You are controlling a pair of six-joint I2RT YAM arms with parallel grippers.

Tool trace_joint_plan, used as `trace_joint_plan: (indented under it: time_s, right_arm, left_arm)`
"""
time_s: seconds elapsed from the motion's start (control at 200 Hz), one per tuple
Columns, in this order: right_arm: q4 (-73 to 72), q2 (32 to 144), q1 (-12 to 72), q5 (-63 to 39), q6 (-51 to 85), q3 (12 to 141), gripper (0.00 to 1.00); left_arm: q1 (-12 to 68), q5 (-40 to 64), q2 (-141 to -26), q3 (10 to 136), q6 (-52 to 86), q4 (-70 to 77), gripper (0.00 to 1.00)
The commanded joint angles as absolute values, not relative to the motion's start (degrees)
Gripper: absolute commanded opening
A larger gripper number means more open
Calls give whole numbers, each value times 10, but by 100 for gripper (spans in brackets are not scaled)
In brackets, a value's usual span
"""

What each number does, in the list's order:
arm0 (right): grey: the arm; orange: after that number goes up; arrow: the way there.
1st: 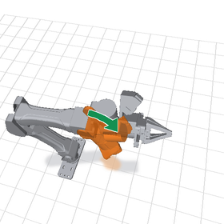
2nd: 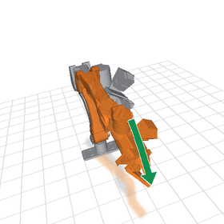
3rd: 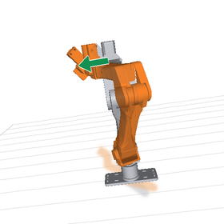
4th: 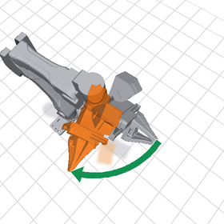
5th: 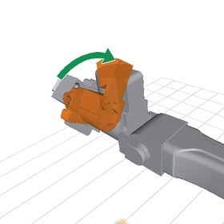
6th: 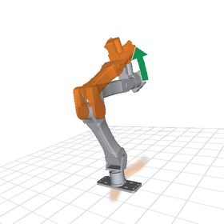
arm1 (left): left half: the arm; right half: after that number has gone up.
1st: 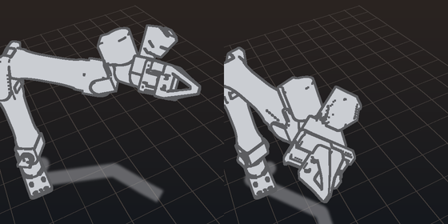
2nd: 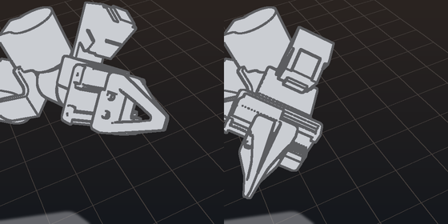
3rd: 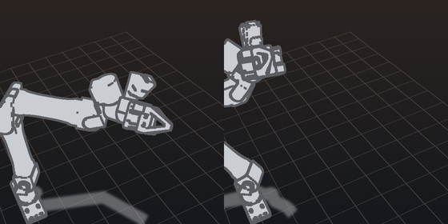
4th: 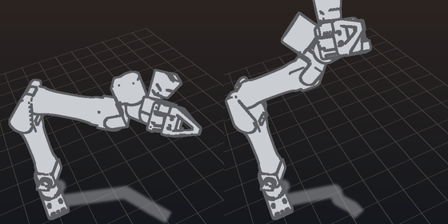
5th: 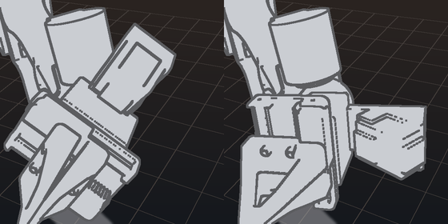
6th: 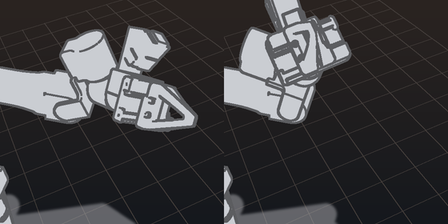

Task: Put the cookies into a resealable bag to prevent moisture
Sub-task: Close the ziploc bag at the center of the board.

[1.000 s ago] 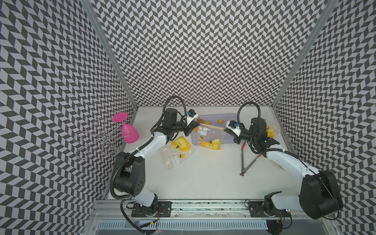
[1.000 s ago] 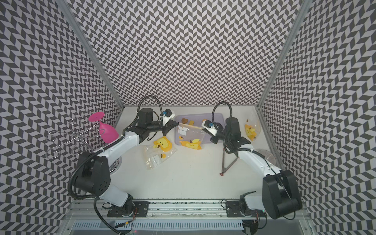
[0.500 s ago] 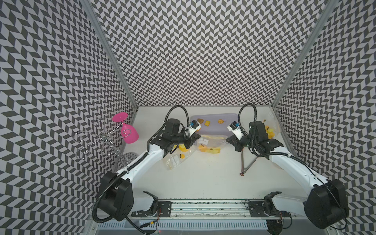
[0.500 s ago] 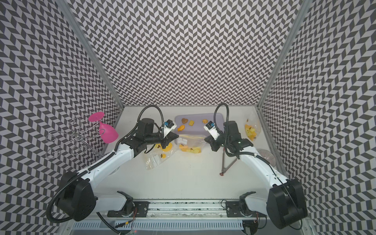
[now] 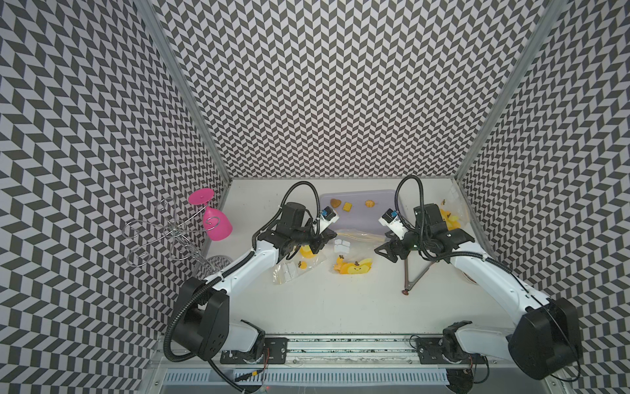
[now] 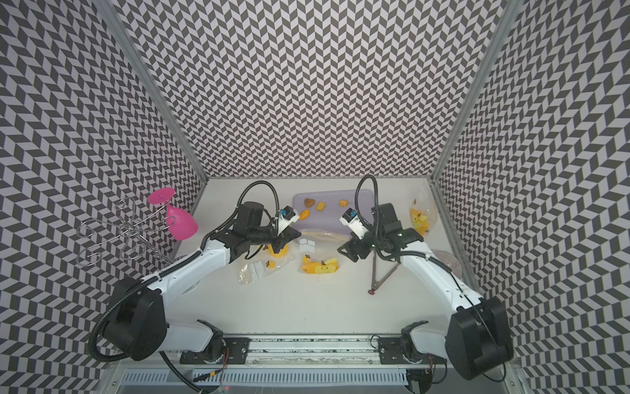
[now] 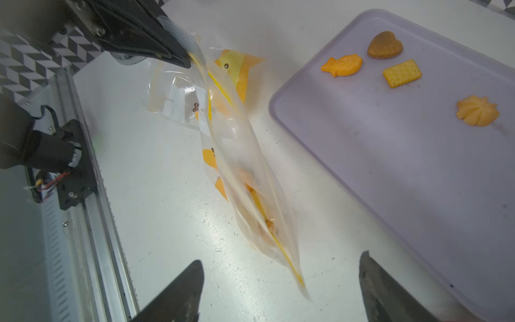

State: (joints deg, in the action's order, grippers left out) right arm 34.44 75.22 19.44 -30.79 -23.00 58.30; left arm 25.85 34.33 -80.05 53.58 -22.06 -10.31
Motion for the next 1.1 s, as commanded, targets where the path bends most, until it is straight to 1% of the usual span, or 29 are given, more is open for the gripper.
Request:
trace_joint_plan:
  time_s: [0.0,0.065,0.135,0.235,0.31,0.456,0.551,0.611,0.696,0.721,0.731,0.746,0.756,0.871,0.896,0.916,0.926,0.951,0.971,0.996,1.031,1.061,1.076,1.086,1.091]
  right_arm:
    - [428,805,198,-291,-302,653,80]
    - [470,844,198,-282,-319,693,72]
    - [489,872,198,-279,-325,724,68]
    - [507,898,200,-292,-336,758,65]
    - [513,901,203,-293,-342,771,59]
    - [519,885,207,-283,-344,762,57]
    - [506,864,207,-268,-342,733,51]
    - [496,854,207,-256,-338,718,42]
    - [491,853,207,-250,-338,714,27]
    - [490,854,207,-252,-338,715,19]
    - [490,855,207,-254,-338,717,14]
    - [491,856,207,-257,-339,719,2]
    - [491,856,207,-259,-339,721,0]
    - [490,859,207,-292,-343,738,0]
    - [487,858,208,-294,-343,738,10]
    - [485,858,208,-298,-345,739,22]
    - [484,857,209,-299,-346,738,30]
    - [481,857,209,-301,-348,737,44]
    - [479,857,209,-302,-349,736,52]
    - [476,857,209,-303,-352,734,55]
    - [473,858,209,-303,-352,732,56]
    - [472,859,210,-306,-353,732,54]
    - [472,860,210,-307,-354,732,46]
    - [472,860,210,-308,-354,732,40]
    - [472,860,210,-309,-354,733,35]
  left_arm:
    - [258,344,-809,561,-244,-97,0]
    - [257,339,-811,565,-249,-100,0]
    - [257,337,-811,568,-254,-99,0]
    - [257,335,-813,572,-260,-100,0]
    - [257,333,-816,576,-264,-101,0]
    - [255,329,-820,579,-266,-101,0]
    - [255,328,-821,579,-266,-103,0]
    - [255,328,-821,579,-266,-102,0]
    - [255,330,-822,580,-265,-100,0]
    - [255,330,-823,580,-266,-102,0]
    - [255,330,-823,581,-266,-101,0]
    - [255,330,-823,581,-265,-102,0]
    - [255,330,-823,581,-265,-101,0]
    - [255,331,-821,581,-265,-102,0]
    - [255,331,-820,581,-266,-102,0]
    - [256,332,-820,581,-266,-102,0]
    - [255,332,-820,581,-266,-101,0]
    - [255,332,-819,581,-267,-102,0]
    - [255,332,-819,581,-268,-101,0]
    - [256,332,-818,581,-268,-100,0]
    - [255,333,-818,581,-269,-101,0]
    - [255,333,-818,581,-270,-101,0]
    - [255,333,-818,581,-270,-101,0]
    - [256,333,-818,580,-270,-101,0]
    - [255,333,-818,580,-270,-102,0]
